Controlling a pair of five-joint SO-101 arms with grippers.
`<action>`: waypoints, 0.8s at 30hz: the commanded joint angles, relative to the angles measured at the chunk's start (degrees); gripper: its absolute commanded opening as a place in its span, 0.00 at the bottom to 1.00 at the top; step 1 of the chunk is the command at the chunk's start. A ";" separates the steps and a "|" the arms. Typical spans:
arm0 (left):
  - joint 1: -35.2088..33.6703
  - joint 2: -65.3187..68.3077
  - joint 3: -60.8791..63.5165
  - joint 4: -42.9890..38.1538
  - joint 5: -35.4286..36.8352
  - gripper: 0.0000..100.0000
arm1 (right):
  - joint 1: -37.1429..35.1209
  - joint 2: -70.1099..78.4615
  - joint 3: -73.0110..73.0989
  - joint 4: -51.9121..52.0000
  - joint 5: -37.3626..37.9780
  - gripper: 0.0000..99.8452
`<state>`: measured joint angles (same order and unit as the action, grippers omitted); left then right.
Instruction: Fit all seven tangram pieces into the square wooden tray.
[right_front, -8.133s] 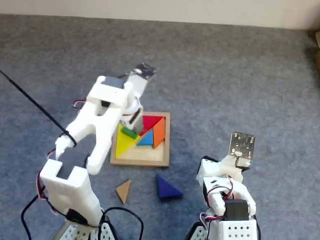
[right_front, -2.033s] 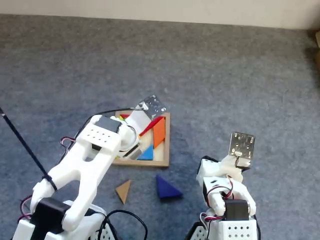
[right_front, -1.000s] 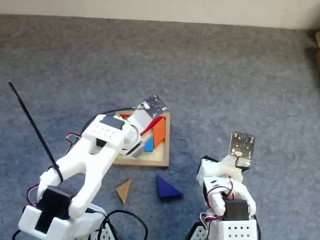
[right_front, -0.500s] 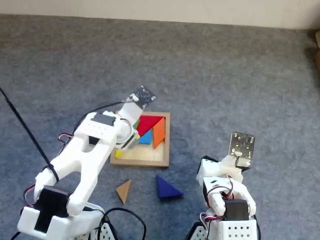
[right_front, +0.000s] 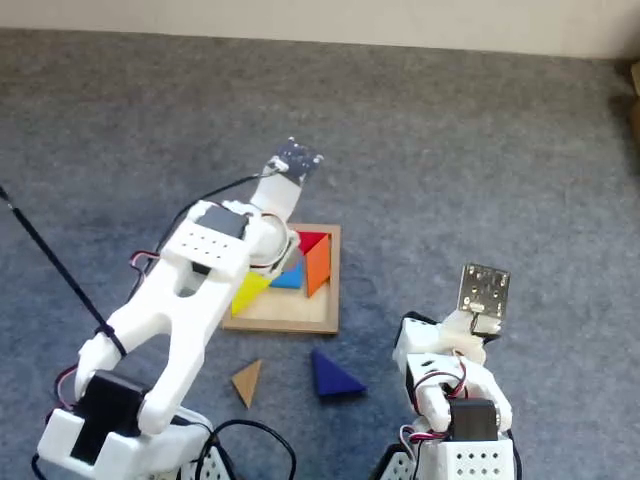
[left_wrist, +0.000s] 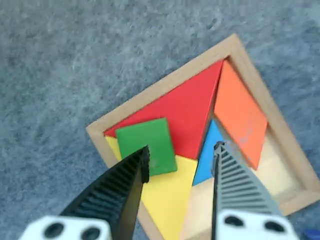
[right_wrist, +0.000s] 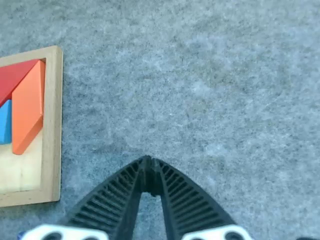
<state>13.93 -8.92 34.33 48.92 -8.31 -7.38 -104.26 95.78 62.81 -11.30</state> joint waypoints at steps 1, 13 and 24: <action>1.36 2.24 -2.07 -3.25 0.62 0.21 | 0.75 -1.36 6.99 -0.92 0.79 0.01; 3.74 13.67 -6.90 6.68 -8.09 0.21 | 0.75 -1.36 6.99 -0.92 0.79 0.01; 7.08 5.32 0.57 6.59 -15.91 0.21 | 0.75 -1.36 6.99 -0.92 0.79 0.01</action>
<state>19.82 -0.13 32.84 54.64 -22.55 -7.38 -104.26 95.78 62.81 -11.30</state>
